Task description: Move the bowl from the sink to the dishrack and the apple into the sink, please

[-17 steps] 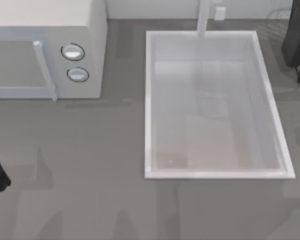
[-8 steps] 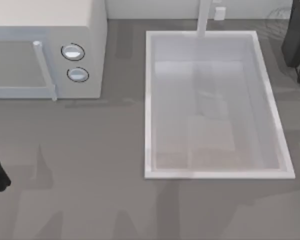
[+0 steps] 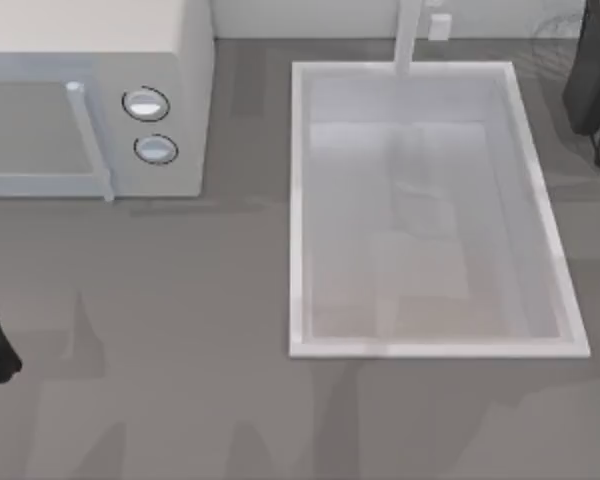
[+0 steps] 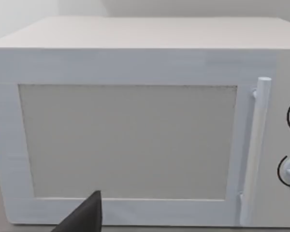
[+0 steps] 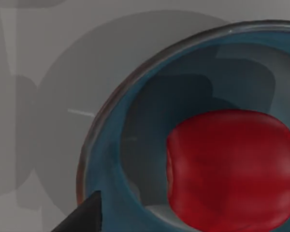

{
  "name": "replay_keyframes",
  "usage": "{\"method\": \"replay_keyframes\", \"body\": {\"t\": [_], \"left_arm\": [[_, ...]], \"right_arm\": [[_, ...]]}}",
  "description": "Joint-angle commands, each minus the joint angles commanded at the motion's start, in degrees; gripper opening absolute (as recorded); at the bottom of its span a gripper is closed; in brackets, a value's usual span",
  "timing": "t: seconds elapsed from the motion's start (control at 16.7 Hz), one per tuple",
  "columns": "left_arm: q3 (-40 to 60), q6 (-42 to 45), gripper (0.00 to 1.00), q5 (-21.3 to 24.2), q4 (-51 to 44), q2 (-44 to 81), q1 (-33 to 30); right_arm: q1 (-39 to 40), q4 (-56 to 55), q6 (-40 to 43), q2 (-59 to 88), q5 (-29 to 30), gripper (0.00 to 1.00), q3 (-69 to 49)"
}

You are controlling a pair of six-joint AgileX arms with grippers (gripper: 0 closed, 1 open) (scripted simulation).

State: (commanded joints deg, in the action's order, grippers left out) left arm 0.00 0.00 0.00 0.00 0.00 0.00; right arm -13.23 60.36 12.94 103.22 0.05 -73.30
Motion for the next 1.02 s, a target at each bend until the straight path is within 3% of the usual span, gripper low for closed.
{"method": "replay_keyframes", "body": {"t": [0.42,0.78,1.02], "left_arm": [[0.0,0.0,1.0,0.0,0.0,0.0,0.0],[0.0,0.0,1.0,0.0,0.0,0.0,0.0],[0.0,0.0,1.0,0.0,0.0,0.0,0.0]], "right_arm": [[-0.23,-17.47,-0.3,7.1,0.11,1.0,9.53],[-0.28,-20.29,-0.34,8.63,0.01,1.0,11.38],[-0.28,-20.29,-0.34,8.63,0.01,0.7,11.38]]}}
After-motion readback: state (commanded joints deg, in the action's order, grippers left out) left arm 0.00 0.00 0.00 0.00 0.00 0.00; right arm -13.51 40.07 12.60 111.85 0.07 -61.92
